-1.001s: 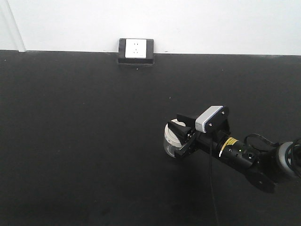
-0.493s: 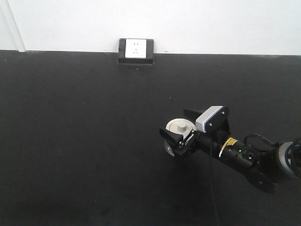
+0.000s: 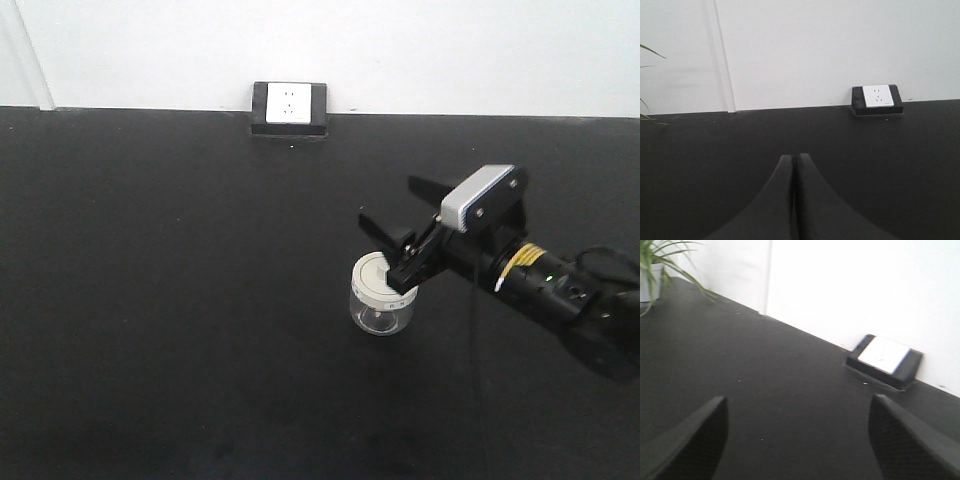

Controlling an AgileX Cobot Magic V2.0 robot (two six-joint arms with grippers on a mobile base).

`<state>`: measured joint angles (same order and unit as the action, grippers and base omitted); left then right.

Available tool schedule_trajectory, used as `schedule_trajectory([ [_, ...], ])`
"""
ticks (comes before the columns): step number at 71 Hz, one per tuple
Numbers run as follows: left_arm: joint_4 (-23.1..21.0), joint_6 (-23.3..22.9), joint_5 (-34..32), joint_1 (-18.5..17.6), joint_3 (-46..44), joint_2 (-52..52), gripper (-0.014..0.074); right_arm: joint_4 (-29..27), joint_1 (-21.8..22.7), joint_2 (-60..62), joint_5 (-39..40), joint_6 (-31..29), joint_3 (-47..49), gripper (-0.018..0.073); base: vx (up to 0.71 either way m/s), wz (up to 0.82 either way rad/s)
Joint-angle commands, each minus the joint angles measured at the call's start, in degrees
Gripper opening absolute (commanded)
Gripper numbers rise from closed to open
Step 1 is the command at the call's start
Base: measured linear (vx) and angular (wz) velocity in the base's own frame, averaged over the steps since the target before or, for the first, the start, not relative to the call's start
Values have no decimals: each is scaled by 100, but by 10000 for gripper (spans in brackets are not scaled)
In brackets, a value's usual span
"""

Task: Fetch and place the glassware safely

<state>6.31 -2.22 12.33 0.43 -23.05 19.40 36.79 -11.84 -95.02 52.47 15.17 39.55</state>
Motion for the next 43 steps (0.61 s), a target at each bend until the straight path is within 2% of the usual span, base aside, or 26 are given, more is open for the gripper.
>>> schedule_trajectory([
  [1, -40, -43, -385, -15, -164, 96, -7, -80, 30, 954, -655, 544, 106, 510, 0, 0],
  [10, -40, -43, -385, -15, -164, 96, -7, -80, 30, 1833, -2071, 1137, 106, 456, 0, 0],
  [17, -40, -43, -385, -15, -164, 96, -7, -80, 30, 2467, -3183, 1358, 106, 374, 0, 0],
  [24, -40, -43, -385, -15, -164, 96, -7, -80, 30, 3138, -4060, 1498, 106, 213, 0, 0],
  [33, -40, -43, -385, -15, -164, 96, -7, -80, 30, 3778, -4694, 1511, 106, -15, 0, 0],
  [43, -40, -43, -385, -15, -164, 96, -7, -80, 30, 4423, -5247, 1571, 106, -9, 0, 0],
])
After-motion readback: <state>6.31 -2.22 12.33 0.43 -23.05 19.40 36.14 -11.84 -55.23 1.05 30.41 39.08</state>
